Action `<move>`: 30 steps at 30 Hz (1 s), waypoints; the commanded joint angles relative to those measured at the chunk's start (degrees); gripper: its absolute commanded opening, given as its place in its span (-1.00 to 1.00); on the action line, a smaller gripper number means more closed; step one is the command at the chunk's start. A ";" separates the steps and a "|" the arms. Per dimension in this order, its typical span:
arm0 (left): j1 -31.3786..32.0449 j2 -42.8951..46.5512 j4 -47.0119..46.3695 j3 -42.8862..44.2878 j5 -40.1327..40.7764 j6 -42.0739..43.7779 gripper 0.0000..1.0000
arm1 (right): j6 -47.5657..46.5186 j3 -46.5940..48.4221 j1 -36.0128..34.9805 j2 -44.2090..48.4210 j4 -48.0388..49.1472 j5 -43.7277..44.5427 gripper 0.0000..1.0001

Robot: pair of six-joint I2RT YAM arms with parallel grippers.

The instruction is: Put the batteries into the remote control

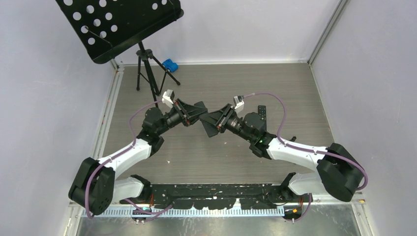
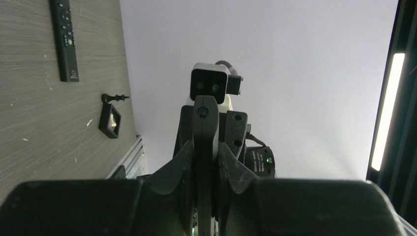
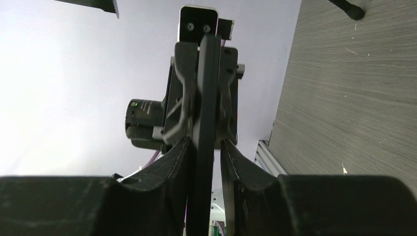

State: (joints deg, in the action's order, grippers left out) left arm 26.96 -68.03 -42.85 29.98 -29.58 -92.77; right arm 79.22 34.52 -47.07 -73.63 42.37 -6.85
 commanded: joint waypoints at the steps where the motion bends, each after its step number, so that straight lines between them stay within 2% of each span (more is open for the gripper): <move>1: 1.55 0.76 -3.08 -0.08 -4.70 -0.71 -1.00 | -3.58 3.53 1.72 -2.37 -0.12 -0.09 -0.42; 6: 1.52 2.73 0.26 -0.21 -3.57 2.13 -1.00 | -5.82 3.12 2.78 -1.63 -0.11 -1.50 -0.50; 9: 1.52 3.20 1.94 0.95 -2.86 4.55 -1.00 | -7.65 2.57 3.05 0.31 -0.83 -3.41 -0.41; 11: 1.49 3.11 3.02 1.83 -2.55 6.01 -1.00 | -9.01 1.69 3.03 2.16 -0.53 -5.06 -0.11; 12: 1.51 2.91 3.67 2.38 -2.44 6.83 -1.00 | -9.40 1.24 3.04 3.03 -0.18 -5.77 0.18; 13: 1.52 2.71 4.36 2.79 -2.29 7.37 -1.00 | -9.95 0.65 3.04 3.79 0.14 -6.58 0.33; 15: 1.43 2.20 4.27 3.27 -1.98 7.81 -1.00 | -10.94 -0.26 3.04 5.21 0.62 -8.36 0.50; 17: 1.35 1.63 3.41 3.49 -1.95 7.71 -1.00 | -11.46 -1.65 3.04 6.50 1.18 -9.92 0.54; 22: 1.25 1.15 1.88 3.62 -2.09 6.97 -1.00 | -12.35 -3.51 3.04 7.65 1.04 -15.97 0.49; 25: 1.25 1.51 0.76 3.55 -2.89 6.92 -1.00 | -12.85 -4.00 3.04 8.07 0.80 -20.95 0.29; 30: 1.25 1.80 0.99 3.35 -4.85 8.32 -1.00 | -13.12 -3.72 3.04 8.94 -0.76 -22.18 -0.12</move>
State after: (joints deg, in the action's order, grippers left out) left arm 28.23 -66.89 -38.11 31.29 -31.75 -86.26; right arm 67.42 30.22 -44.03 -67.00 40.29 -25.41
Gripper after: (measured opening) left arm 0.182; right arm 0.513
